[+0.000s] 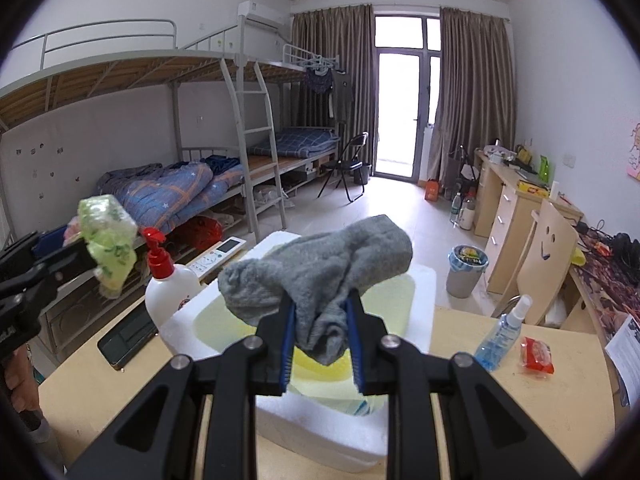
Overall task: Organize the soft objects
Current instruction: 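Lower the grey sock into the foam box and open the right tool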
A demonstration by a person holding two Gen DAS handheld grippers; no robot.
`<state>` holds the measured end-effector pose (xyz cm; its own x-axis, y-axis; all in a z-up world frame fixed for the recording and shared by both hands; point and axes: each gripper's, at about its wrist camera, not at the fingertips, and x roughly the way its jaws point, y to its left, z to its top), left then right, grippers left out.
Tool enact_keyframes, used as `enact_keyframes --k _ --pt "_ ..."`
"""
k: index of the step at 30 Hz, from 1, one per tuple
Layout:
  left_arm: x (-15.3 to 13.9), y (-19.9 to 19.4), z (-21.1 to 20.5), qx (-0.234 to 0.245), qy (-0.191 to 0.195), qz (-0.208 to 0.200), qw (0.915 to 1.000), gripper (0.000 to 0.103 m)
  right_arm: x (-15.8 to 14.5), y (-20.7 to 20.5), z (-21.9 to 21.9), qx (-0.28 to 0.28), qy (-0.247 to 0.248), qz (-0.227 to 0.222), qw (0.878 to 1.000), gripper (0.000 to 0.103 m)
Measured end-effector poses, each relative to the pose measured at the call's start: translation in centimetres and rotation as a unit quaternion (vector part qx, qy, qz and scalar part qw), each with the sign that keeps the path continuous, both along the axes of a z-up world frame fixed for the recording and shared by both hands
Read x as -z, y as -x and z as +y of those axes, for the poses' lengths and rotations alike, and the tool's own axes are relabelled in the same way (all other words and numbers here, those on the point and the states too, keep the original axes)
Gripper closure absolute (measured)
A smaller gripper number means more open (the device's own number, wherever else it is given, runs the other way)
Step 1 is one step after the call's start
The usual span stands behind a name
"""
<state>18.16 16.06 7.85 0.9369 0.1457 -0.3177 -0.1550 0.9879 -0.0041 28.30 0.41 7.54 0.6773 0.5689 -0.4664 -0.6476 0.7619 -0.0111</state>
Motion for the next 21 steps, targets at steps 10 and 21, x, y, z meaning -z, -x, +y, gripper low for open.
enact_keyframes --k 10,21 --pt "0.0 0.1 0.0 -0.005 0.002 0.004 1.0 0.054 1.0 -2.5 1.1 0.007 0.015 0.039 0.999 0.069" --pt "-0.1 -0.2 0.0 -0.002 0.011 0.01 0.9999 0.054 0.1 -1.7 0.1 0.01 0.007 0.028 1.0 0.008"
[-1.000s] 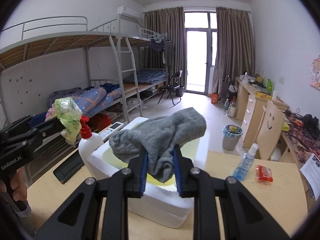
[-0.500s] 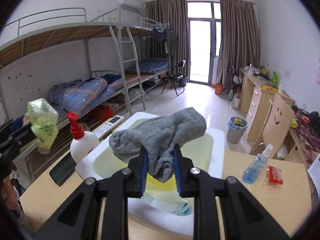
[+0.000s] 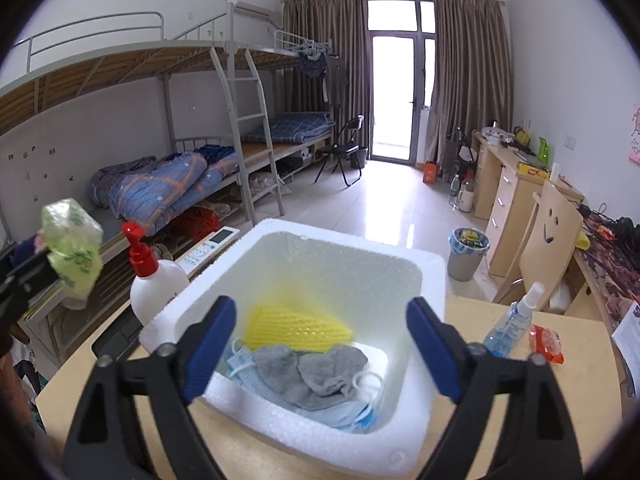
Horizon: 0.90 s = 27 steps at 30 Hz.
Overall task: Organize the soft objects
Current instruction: 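Lower the grey sock into the foam box and open the right tool, then lower the snack packet into the foam box and open the left tool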
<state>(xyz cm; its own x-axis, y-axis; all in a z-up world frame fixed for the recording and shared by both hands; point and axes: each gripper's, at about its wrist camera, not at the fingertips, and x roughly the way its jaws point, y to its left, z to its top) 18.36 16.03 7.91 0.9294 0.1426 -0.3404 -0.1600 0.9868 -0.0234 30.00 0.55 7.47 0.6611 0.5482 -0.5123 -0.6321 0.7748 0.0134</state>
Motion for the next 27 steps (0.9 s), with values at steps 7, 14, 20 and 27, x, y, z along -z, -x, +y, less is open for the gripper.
enact_keyframes --k 7,14,20,27 --pt "-0.3 -0.3 -0.5 0.013 0.003 0.003 0.9999 0.054 -0.9 1.2 -1.3 0.008 -0.007 -0.015 1.0 0.005" --pt "-0.5 -1.1 -1.1 0.04 0.014 0.009 0.9991 0.054 -1.7 2.7 -3.6 0.026 -0.02 -0.035 0.999 0.005" --pt "-0.3 -2.3 -2.2 0.061 0.026 0.018 0.9976 0.054 -2.3 3.7 -5.6 0.041 -0.028 -0.046 0.998 0.005" --pt "-0.1 -3.4 -3.9 0.084 0.017 0.027 0.9959 0.054 -2.5 4.6 -8.2 0.07 -0.038 -0.06 0.995 0.005"
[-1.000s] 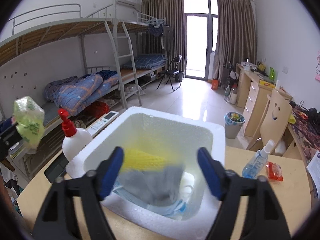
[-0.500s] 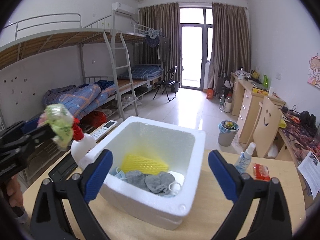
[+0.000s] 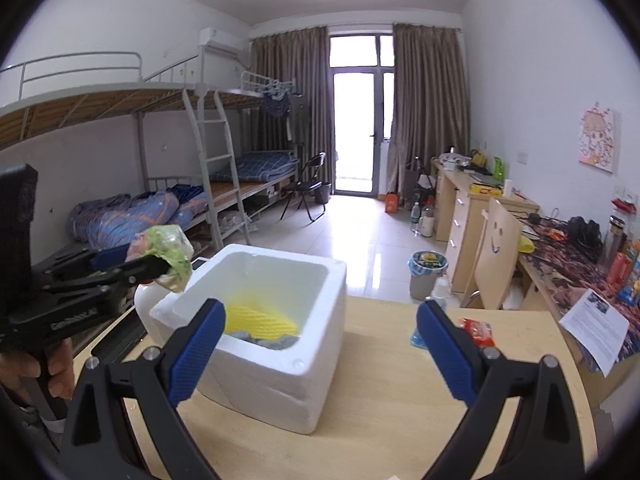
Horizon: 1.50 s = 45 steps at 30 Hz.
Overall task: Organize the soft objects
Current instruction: 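Lower the snack packet into the foam box and open the left tool, then withdraw both tools from the box back toward the white towel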
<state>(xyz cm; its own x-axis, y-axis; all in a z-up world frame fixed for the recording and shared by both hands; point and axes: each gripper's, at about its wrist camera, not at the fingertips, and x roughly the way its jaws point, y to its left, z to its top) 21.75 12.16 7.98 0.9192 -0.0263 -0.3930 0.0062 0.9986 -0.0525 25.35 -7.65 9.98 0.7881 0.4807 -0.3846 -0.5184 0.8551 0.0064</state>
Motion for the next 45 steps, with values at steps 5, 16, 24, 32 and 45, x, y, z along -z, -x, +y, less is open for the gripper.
enact_keyframes --k 5,16,24,32,45 --pt "0.1 -1.3 -1.0 0.015 -0.001 0.011 0.9998 0.054 -0.1 0.4 -1.6 0.017 -0.005 -0.003 1.0 0.005" --pt "0.8 -3.5 -2.7 0.034 -0.003 0.036 0.9988 0.054 0.6 1.6 -3.7 0.044 -0.006 -0.006 0.999 0.005" --pt "1.0 -4.3 -3.1 0.033 -0.005 0.042 0.9986 0.053 0.9 2.2 -4.8 0.062 -0.005 -0.004 0.998 0.004" --pt "1.8 -6.0 -2.4 0.007 0.0 0.062 0.998 0.052 1.5 2.6 -5.0 0.067 0.0 -0.003 0.998 0.004" --pt "1.0 -4.3 -2.7 -0.025 0.0 0.031 0.9992 0.001 1.5 2.8 -5.2 0.063 -0.004 -0.001 0.998 0.004"
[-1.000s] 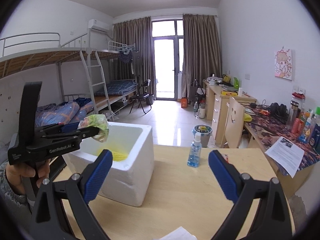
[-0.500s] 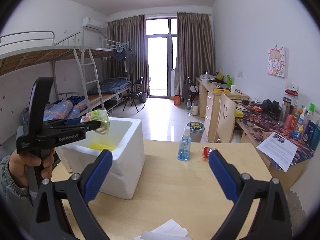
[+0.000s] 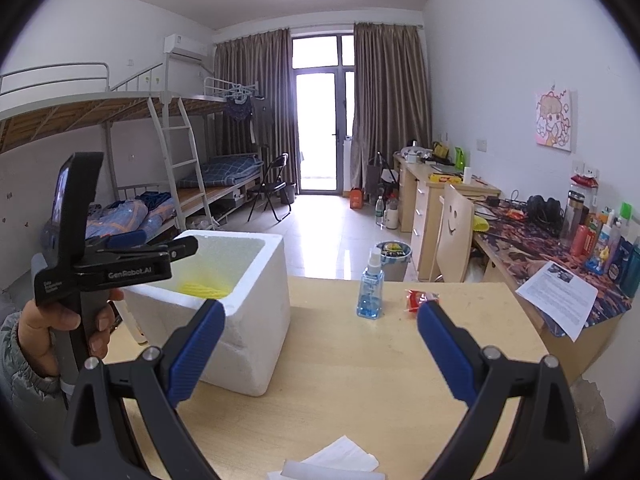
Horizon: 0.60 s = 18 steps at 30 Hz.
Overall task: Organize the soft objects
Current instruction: 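Withdraw both tools from the box back toward the white towel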
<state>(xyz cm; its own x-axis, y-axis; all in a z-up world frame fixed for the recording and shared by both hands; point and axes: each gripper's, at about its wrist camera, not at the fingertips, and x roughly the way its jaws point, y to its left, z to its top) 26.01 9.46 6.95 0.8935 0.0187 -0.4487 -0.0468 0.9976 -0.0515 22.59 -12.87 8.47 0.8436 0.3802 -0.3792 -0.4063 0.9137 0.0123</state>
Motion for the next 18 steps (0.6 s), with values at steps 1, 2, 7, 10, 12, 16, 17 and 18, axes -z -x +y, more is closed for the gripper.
enact_keyframes --k 1,2,7,10,12,16,17,18 --pt "-0.2 0.3 -0.1 0.001 -0.002 -0.002 1.0 0.001 0.0 0.0 -0.1 0.0 0.0 0.0 1.0 0.004" --pt "-0.3 0.5 -0.3 0.003 -0.003 -0.004 1.0 0.001 -0.1 0.0 -0.1 0.0 -0.001 -0.001 1.0 0.004" --pt "-1.1 2.2 -0.7 0.007 -0.01 -0.016 0.9998 0.001 -0.5 0.9 -0.4 0.0 -0.006 -0.008 1.0 0.004" --pt "-1.5 3.7 -1.1 0.005 -0.013 -0.027 0.9995 0.001 -0.9 1.6 -0.4 -0.002 -0.008 -0.014 1.0 0.004" --pt "-1.9 5.0 -1.1 -0.002 -0.009 -0.038 0.9992 0.001 -1.1 2.1 -0.3 -0.005 -0.007 -0.018 1.0 0.004" --pt "-2.6 7.1 -1.4 -0.001 -0.012 -0.049 0.9987 0.001 -1.4 2.9 -0.4 -0.007 -0.01 -0.025 1.0 0.004" --pt "-2.7 7.6 -1.5 -0.001 -0.013 -0.051 0.9986 0.001 -1.6 3.2 -0.4 -0.008 -0.011 -0.027 1.0 0.004" --pt "-2.9 8.2 -1.6 0.0 -0.014 -0.053 0.9985 0.001 -1.7 3.5 -0.5 -0.008 -0.013 -0.029 0.999 0.004"
